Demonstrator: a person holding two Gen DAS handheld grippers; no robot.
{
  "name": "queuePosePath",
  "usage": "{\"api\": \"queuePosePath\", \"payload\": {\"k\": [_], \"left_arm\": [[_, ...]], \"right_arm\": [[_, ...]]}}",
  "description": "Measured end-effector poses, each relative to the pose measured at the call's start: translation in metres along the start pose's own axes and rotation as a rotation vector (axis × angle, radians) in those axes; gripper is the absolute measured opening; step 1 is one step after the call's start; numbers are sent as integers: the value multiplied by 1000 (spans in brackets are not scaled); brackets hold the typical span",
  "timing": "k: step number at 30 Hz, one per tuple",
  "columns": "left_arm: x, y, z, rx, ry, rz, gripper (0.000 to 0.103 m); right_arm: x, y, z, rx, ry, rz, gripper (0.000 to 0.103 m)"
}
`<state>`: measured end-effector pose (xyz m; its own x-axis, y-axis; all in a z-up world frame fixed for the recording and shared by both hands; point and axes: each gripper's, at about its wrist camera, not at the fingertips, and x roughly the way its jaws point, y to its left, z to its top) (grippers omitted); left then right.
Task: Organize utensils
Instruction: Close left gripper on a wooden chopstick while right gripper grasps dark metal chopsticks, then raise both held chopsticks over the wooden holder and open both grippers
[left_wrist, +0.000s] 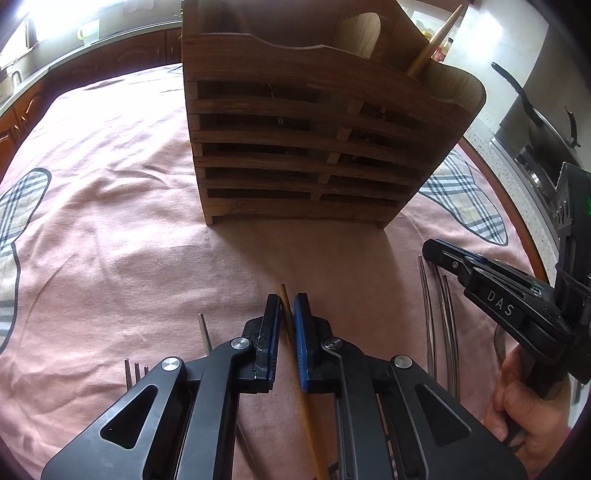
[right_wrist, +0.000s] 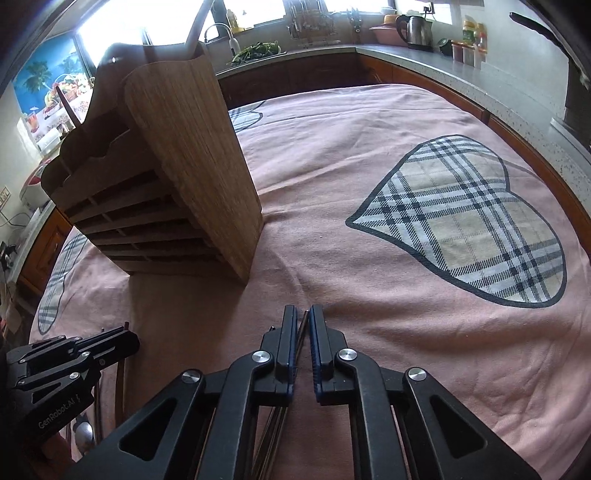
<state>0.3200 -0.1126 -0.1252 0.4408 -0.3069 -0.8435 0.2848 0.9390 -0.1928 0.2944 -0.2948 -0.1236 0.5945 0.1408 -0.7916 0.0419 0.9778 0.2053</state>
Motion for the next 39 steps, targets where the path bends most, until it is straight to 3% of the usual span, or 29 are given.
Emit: {"api": "queuePosePath", "payload": {"k": [9,22,39], "left_arm": [[-30,8,1,-37,-50,-47,6],[-116,17,-16,-68,-183,-104,5],[-189,11,-41,-58,-308,-135,5]], "right_arm": [[-26,0,4,33,-54,65,5],[-99,2,2,67,-178,163,4],[-179,9,-13,46,-307,201,3]]}}
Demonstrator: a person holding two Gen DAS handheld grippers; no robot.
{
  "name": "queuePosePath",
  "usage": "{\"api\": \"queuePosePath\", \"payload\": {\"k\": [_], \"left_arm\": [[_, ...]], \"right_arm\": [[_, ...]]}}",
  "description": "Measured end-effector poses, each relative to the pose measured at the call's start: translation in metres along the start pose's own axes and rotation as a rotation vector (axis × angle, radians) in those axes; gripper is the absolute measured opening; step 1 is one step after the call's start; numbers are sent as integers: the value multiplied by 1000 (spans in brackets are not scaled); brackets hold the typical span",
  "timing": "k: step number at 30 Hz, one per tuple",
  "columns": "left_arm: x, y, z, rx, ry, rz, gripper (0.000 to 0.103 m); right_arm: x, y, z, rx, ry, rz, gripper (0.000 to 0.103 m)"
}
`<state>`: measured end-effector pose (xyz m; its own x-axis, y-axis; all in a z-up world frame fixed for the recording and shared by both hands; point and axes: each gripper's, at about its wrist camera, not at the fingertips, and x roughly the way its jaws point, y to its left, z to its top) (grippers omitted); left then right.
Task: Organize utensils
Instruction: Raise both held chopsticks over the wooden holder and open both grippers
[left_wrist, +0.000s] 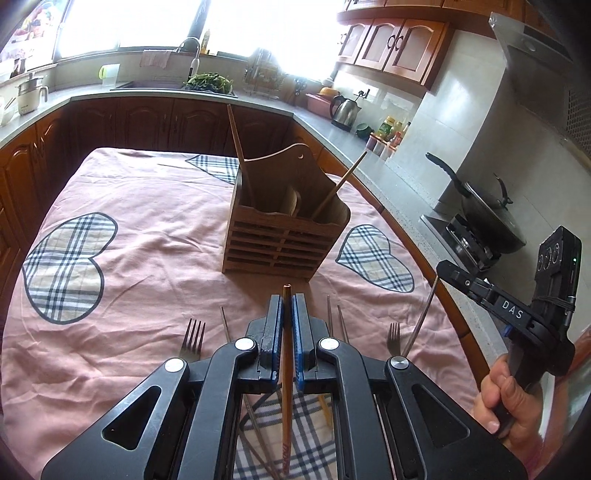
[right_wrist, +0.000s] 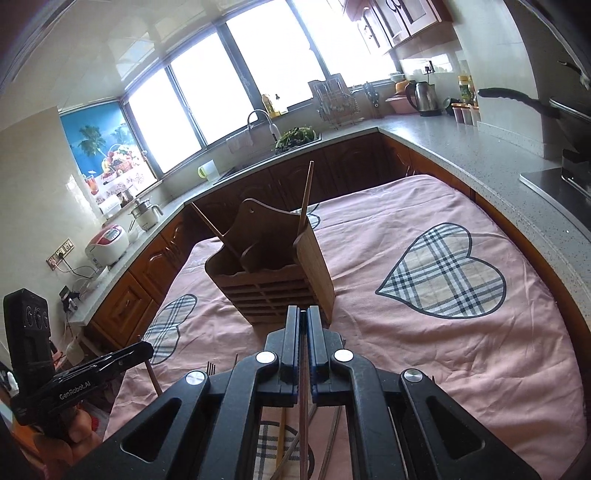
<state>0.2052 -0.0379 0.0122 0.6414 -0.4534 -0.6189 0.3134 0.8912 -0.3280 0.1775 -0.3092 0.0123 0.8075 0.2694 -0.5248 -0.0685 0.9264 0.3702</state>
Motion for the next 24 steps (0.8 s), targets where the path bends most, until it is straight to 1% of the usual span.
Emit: {"api": "queuePosePath", "payload": {"k": [11,24], "left_arm": [[-32,-1,5,-6,-87,-4,5],[-46,0,19,-15,-154,-13,5]], "right_arm": [[-29,7,7,-6,-71,5,3],[-45,9,20,1,-141,13,3]]}}
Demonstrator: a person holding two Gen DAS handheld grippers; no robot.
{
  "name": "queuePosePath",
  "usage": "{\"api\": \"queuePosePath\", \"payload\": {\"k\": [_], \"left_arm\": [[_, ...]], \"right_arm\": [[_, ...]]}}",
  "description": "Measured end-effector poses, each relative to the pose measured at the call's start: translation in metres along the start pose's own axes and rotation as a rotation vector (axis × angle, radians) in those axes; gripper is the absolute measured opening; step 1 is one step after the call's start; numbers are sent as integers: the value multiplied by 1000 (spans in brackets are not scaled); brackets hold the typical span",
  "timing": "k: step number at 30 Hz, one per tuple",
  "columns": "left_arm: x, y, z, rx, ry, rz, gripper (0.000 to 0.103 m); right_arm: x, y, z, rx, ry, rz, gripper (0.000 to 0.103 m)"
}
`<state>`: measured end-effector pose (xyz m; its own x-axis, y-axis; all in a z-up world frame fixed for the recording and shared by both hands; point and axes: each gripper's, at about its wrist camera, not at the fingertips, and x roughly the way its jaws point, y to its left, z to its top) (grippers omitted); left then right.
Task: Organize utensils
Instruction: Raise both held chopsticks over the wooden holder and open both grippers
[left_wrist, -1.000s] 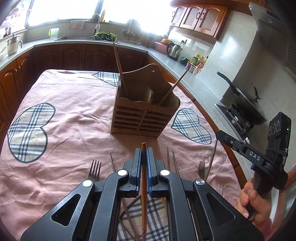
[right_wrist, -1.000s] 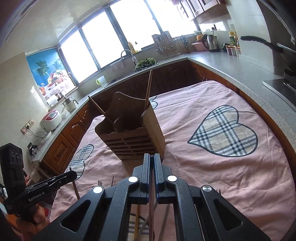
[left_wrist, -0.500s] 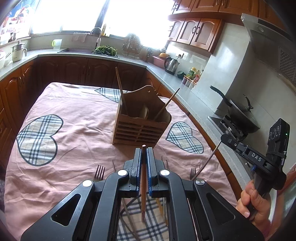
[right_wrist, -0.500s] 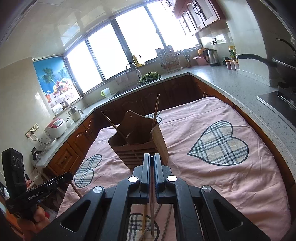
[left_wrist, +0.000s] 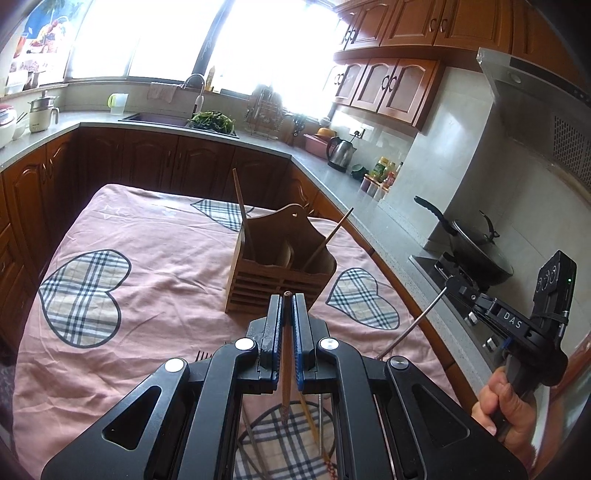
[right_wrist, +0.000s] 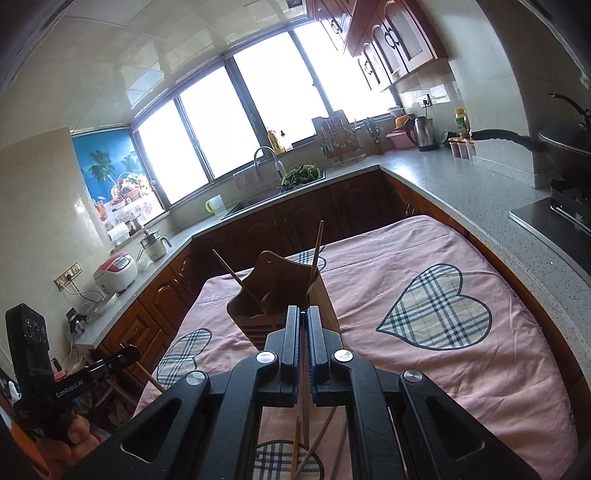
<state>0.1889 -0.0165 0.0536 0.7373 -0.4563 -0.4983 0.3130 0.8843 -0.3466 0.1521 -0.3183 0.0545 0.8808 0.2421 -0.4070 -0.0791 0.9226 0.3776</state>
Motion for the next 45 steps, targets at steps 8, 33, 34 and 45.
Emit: {"api": "queuePosePath", "payload": {"k": [8,33,34,45], "left_arm": [[-6,0,20,-2,-51,-4,4],[4,13,106,-21,-228,29,5],[6,15,111,-24,-235,30,5],[44,34,144,-70,-272,69,5]], "right_arm": [[1,-2,14,5,-35,8,3],[23,5,86,7,-179,22,3],[25,5,90,6,-186,22,3],[75,3,113,27,-200,21,3]]}}
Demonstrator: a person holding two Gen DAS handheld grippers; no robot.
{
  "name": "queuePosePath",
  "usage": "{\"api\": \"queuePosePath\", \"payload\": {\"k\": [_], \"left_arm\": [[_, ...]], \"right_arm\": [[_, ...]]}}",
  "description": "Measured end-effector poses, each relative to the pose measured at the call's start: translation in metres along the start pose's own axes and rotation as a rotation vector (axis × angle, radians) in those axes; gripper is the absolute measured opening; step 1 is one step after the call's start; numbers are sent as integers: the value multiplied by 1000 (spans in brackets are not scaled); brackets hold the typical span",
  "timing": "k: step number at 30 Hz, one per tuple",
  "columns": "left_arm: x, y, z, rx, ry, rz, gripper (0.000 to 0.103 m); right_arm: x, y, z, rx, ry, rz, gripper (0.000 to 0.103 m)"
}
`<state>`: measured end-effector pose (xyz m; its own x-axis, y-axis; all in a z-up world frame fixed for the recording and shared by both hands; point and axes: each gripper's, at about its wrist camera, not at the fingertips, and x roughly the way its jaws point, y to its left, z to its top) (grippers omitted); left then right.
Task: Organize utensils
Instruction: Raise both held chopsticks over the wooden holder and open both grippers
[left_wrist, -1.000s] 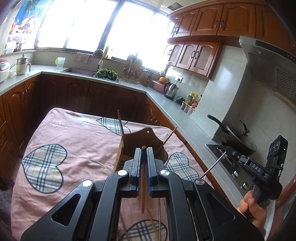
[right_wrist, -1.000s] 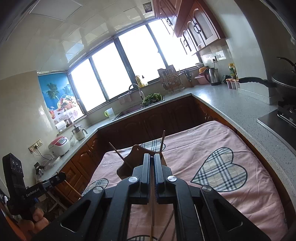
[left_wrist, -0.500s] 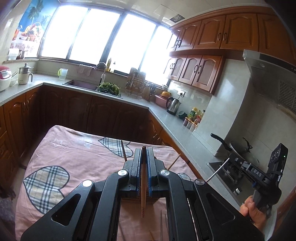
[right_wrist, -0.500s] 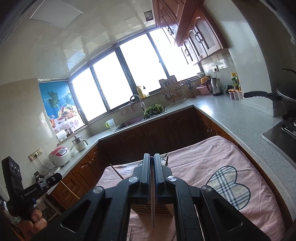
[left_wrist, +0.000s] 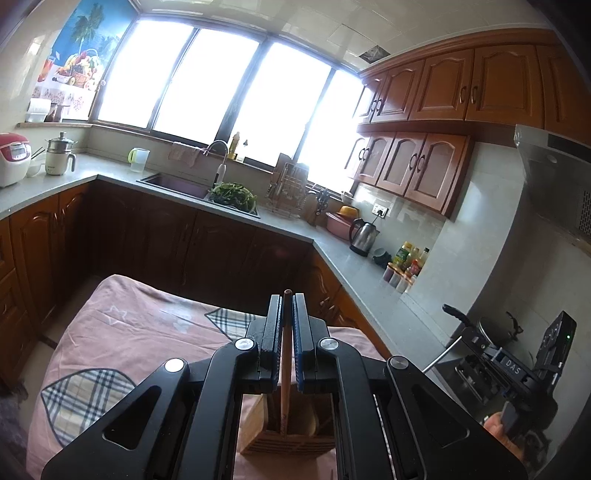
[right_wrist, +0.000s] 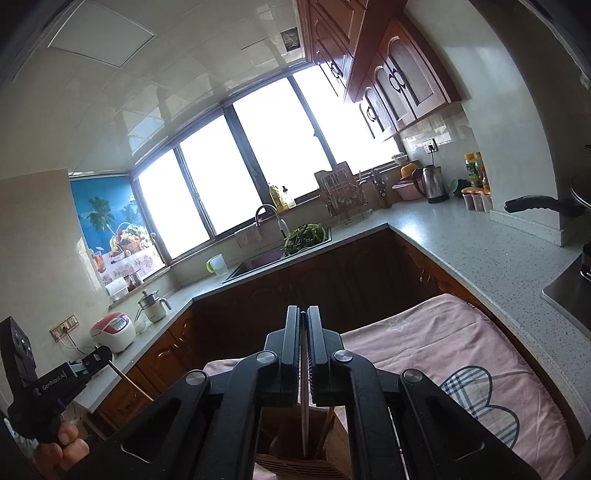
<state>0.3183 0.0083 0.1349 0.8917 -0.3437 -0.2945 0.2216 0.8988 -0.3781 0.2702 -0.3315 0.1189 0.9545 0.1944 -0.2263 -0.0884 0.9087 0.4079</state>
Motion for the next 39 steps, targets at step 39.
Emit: {"api": "queuePosePath", "payload": {"k": [39], "left_arm": [[93,12,-76,-18,212,60,5]], "right_arm": [[67,-18,-65,41,139,-31,4]]}}
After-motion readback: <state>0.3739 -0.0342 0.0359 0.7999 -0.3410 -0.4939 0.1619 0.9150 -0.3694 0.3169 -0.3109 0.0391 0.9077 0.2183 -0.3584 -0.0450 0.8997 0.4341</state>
